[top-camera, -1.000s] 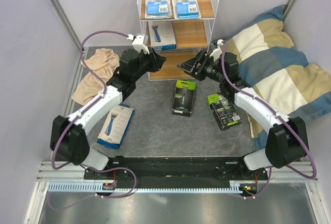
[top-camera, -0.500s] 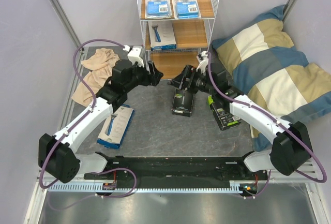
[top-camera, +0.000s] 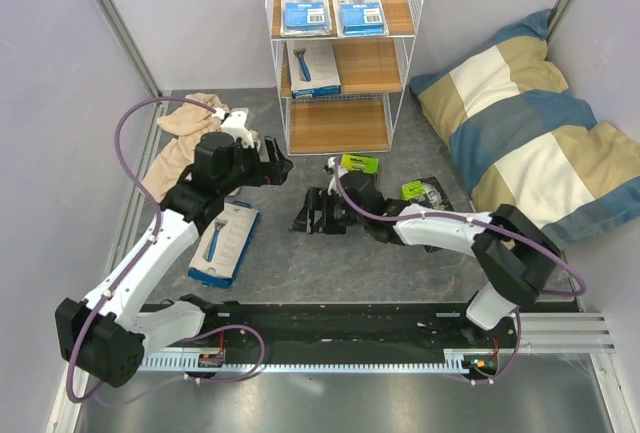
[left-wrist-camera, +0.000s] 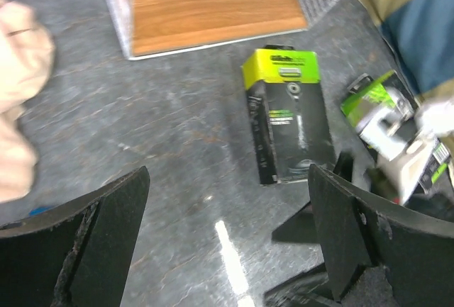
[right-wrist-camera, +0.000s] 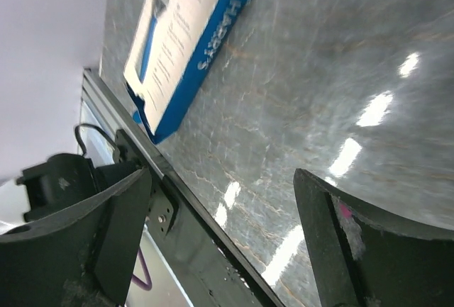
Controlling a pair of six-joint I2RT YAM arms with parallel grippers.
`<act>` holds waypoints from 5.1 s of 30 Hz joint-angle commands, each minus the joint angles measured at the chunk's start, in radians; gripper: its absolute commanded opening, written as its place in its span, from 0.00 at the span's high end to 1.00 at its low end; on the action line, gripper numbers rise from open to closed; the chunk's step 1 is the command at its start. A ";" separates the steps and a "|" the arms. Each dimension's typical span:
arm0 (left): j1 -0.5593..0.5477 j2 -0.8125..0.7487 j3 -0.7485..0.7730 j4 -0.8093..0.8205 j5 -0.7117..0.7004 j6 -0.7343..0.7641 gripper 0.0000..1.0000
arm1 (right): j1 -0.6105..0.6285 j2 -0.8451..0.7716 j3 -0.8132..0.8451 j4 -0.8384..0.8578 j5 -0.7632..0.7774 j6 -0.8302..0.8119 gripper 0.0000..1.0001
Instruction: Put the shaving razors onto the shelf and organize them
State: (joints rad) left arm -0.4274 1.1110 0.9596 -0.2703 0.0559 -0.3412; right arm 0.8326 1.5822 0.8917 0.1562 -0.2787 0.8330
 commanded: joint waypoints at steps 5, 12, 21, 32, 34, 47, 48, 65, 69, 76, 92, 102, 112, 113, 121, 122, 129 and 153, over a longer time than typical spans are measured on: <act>0.139 -0.108 0.001 -0.164 -0.004 -0.067 0.00 | 0.089 0.168 0.081 0.175 -0.019 0.080 0.10; 0.298 -0.102 0.021 -0.247 0.156 -0.065 0.00 | 0.102 0.285 0.157 0.227 -0.056 0.126 0.11; 0.392 -0.046 0.007 -0.259 0.282 -0.058 0.00 | 0.115 0.400 0.252 0.230 -0.076 0.153 0.12; 0.406 -0.054 -0.028 -0.260 0.282 -0.041 0.00 | 0.148 0.576 0.417 0.212 -0.082 0.176 0.23; 0.408 -0.054 -0.027 -0.267 0.280 -0.035 0.00 | 0.148 0.598 0.452 0.206 -0.082 0.184 0.25; 0.415 -0.079 -0.033 -0.288 0.263 -0.013 0.00 | 0.151 0.737 0.639 -0.058 0.042 0.118 0.61; 0.415 -0.079 -0.036 -0.288 0.263 -0.013 0.00 | 0.151 0.740 0.642 -0.066 0.050 0.111 0.64; 0.417 -0.077 -0.073 -0.287 0.260 -0.007 0.00 | 0.050 0.590 0.452 -0.204 0.145 -0.123 0.89; 0.417 -0.065 -0.107 -0.280 0.278 -0.021 0.00 | 0.014 0.523 0.388 -0.254 0.139 -0.182 0.89; 0.415 -0.036 -0.180 -0.254 0.317 -0.099 0.05 | -0.012 0.418 0.241 -0.290 0.131 -0.229 0.88; 0.322 -0.013 -0.197 -0.155 0.395 -0.196 0.08 | -0.012 0.317 0.228 -0.317 0.118 -0.235 0.88; 0.153 0.131 -0.107 -0.155 0.275 -0.226 0.07 | -0.012 0.219 0.286 -0.368 0.113 -0.238 0.88; 0.151 0.130 -0.098 -0.155 0.260 -0.223 0.06 | -0.004 0.139 0.286 -0.262 0.015 -0.224 0.88; 0.151 0.133 -0.099 -0.153 0.262 -0.223 0.05 | -0.003 0.140 0.273 -0.241 -0.019 -0.215 0.87; 0.151 0.124 -0.091 -0.155 0.268 -0.194 0.05 | 0.000 0.186 0.225 -0.080 -0.080 -0.141 0.88; 0.151 0.127 -0.091 -0.155 0.263 -0.191 0.05 | 0.000 0.190 0.228 -0.076 -0.080 -0.140 0.88; 0.151 0.151 -0.084 -0.167 0.259 -0.173 0.05 | 0.002 0.225 0.257 -0.058 -0.097 -0.137 0.87; 0.151 0.171 -0.051 -0.244 0.179 -0.122 0.08 | 0.034 0.306 0.302 0.059 -0.160 -0.071 0.86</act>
State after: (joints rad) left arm -0.2726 1.2682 0.8742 -0.5014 0.2626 -0.4999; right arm 0.8623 1.8824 1.1492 0.1604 -0.4240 0.7456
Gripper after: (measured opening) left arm 0.938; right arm 0.132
